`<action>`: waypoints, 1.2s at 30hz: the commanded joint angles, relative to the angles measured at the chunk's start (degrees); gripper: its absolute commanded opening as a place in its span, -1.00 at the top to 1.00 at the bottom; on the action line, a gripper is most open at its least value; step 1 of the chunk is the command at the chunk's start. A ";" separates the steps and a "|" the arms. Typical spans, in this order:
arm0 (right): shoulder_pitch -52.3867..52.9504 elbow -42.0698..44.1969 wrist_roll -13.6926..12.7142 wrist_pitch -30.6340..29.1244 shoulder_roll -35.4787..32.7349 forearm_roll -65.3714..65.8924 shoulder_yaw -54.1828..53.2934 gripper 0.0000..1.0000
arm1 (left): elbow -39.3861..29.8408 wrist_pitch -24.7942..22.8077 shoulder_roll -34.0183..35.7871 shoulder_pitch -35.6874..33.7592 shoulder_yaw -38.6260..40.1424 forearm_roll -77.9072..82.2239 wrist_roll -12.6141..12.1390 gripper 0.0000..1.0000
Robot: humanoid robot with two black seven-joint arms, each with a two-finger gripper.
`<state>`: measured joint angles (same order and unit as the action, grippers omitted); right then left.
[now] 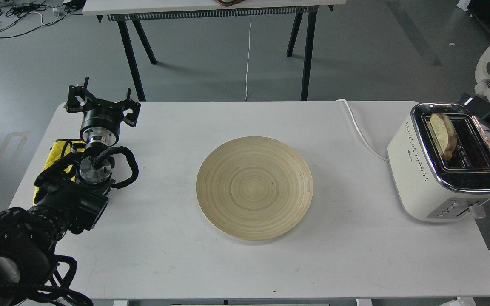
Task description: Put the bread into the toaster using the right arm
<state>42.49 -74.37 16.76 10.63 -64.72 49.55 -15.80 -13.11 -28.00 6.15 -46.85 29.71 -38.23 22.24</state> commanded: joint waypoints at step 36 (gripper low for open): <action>-2.50 33.77 11.24 -38.63 51.45 -45.06 -19.27 -0.96 | 0.02 0.00 0.00 0.01 0.00 0.00 0.00 -1.00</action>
<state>40.03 -40.07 28.00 -28.00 -13.41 4.57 -34.64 -13.09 -28.00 6.15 -46.85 29.70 -38.23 22.23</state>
